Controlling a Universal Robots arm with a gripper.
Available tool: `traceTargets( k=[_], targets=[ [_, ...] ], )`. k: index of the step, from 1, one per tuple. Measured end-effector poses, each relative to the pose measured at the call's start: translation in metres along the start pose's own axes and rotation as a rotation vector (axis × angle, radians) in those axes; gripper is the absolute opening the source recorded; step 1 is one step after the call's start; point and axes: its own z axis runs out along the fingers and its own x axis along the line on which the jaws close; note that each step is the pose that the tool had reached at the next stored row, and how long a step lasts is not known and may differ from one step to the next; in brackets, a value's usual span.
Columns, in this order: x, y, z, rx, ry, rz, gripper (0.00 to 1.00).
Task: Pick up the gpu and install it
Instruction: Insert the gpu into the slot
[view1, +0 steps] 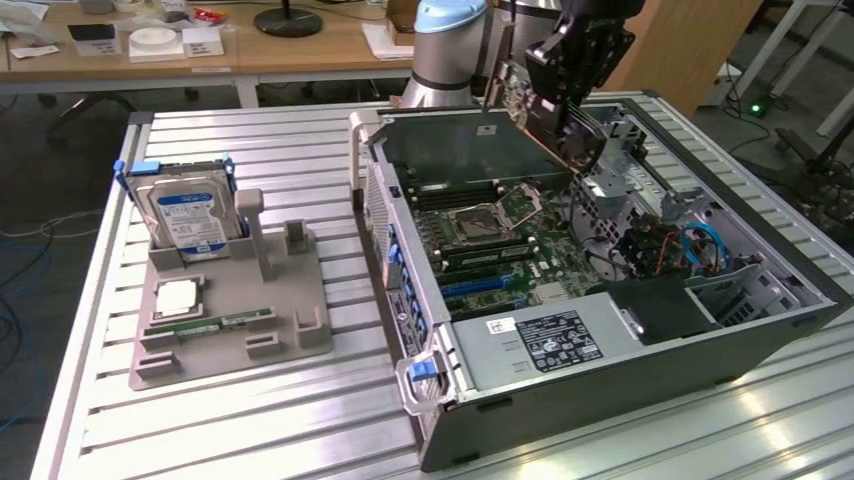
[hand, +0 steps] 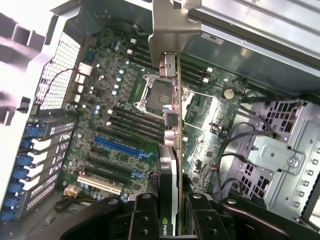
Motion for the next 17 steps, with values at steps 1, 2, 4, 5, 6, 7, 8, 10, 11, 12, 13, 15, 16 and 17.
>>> traceTargets(
  k=[1, 2, 4, 5, 6, 7, 8, 10, 11, 12, 13, 15, 16, 17],
  targets=[
    [0.0, -0.0001, 0.0, -0.0003, -0.0001, -0.011, 0.27],
    [0.0, -0.0001, 0.0001, -0.0006, -0.0003, -0.023, 0.27],
    [0.0001, -0.0002, 0.0001, -0.0012, -0.0004, -0.046, 0.27],
    [0.0001, -0.0003, 0.0002, -0.0015, -0.0006, -0.06, 0.27],
    [0.0001, -0.0003, 0.0002, -0.0019, -0.0007, -0.073, 0.27],
    [0.0001, -0.0003, 0.0003, -0.0022, -0.0008, -0.085, 0.27],
    [0.0001, -0.0004, 0.0003, -0.0025, -0.001, -0.097, 0.27],
    [0.0002, -0.0004, 0.0004, -0.0031, -0.0012, -0.12, 0.27],
    [0.0002, -0.0005, 0.0004, -0.0034, -0.0013, -0.133, 0.27],
    [0.0002, -0.0005, 0.0004, -0.0037, -0.0014, -0.146, 0.27],
    [0.0002, -0.0005, 0.0005, -0.0041, -0.0016, -0.159, 0.27],
    [0.0002, -0.0006, 0.0005, -0.0053, -0.002, -0.204, 0.27],
    [0.0002, -0.0006, 0.0005, -0.0055, -0.0021, -0.217, 0.27],
    [0.0002, -0.0006, 0.0006, -0.0059, -0.0022, -0.231, 0.27]
  ],
)
